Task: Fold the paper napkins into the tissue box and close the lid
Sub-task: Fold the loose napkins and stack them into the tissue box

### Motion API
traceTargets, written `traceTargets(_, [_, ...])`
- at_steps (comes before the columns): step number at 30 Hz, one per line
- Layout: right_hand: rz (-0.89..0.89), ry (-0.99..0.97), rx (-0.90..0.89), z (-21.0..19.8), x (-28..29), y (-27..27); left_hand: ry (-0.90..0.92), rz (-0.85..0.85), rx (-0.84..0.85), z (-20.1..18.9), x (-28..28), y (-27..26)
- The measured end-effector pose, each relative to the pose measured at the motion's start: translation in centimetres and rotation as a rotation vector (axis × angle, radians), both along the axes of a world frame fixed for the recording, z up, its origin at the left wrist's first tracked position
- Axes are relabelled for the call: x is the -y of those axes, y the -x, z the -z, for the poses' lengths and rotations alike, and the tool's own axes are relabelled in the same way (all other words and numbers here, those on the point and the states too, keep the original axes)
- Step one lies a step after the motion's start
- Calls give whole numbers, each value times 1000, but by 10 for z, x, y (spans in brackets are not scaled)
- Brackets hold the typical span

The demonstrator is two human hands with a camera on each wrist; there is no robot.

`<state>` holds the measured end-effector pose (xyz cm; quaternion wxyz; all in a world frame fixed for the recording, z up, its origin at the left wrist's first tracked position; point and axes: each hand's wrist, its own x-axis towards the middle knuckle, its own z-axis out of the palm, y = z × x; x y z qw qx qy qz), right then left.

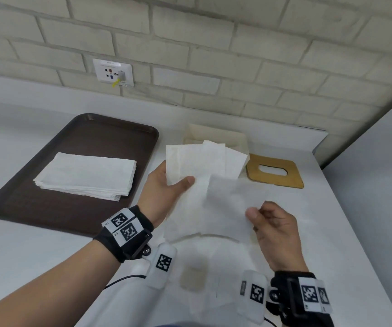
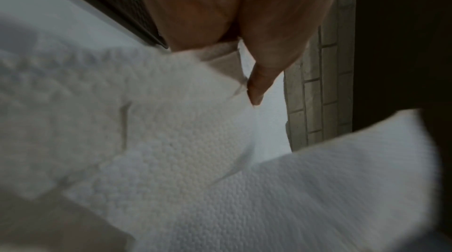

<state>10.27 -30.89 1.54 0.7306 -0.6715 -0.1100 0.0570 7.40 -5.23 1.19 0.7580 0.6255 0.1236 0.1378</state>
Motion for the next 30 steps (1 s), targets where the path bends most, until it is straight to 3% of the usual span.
traceTargets(4, [-175,134,113,-7,-2,3,55,25,36,-1,0,0])
traceTargets(8, [54,167,98,-11,-28,-8,49,58,40,-6,2,1])
traceTargets(15, [139,90,6,-18,-56,-19,16,74,58,-9,3,4])
traceTargets(22, [153,164,61,-18,-58,-17,140,64,55,0,7,0])
traceTargets(30, [86,281,125,-22,-56,-14,112,80,41,2,12,-2])
